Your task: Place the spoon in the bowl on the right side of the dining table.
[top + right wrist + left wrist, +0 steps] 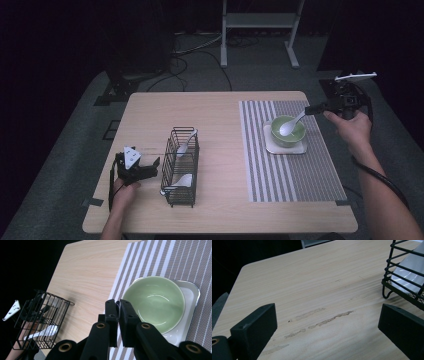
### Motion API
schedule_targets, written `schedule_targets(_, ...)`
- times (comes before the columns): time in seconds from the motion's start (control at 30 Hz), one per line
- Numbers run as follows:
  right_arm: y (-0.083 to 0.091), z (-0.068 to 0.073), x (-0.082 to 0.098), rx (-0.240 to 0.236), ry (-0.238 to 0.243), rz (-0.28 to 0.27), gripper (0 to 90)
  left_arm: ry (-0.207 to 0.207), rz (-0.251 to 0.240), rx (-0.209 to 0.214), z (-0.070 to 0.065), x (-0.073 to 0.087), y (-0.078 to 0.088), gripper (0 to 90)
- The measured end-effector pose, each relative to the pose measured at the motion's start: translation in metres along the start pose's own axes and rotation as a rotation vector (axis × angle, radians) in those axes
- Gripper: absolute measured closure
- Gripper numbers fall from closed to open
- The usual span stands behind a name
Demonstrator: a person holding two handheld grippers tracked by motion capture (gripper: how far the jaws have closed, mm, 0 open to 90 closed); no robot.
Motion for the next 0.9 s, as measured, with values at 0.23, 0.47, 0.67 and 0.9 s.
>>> schedule_targets(0.23,-0.004,-0.004,0.000,0.006,-0.011,-0.005,85.2,-0.004,0.001,0.000,0.000,0.000,0.000,1.1)
schedule_targets(0.47,-0.009,-0.008,-0.001,0.019,-0.019,0.001,85.2,-0.004,0.001,0.001,0.000,0.000,0.000,1.1)
schedule_targets(0.67,-0.013,-0.012,-0.001,0.026,-0.029,-0.003,85.2,-0.004,0.001,0.001,0.000,0.000,0.000,1.1)
schedule_targets(0.9,-0.018,-0.015,0.000,0.037,-0.035,-0.001,85.2,-0.004,0.001,0.002,0.000,0.000,0.000,1.1)
Point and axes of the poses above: each handheld gripper's, and its own axes: y roughly backward along the jaws, x roughly out of its underside, z roughly to its left, the point moved 7 cm from there along -y, roughly forward along the jaws, and after that the axes turned 5 degrees about x, right-handed, at the moved point
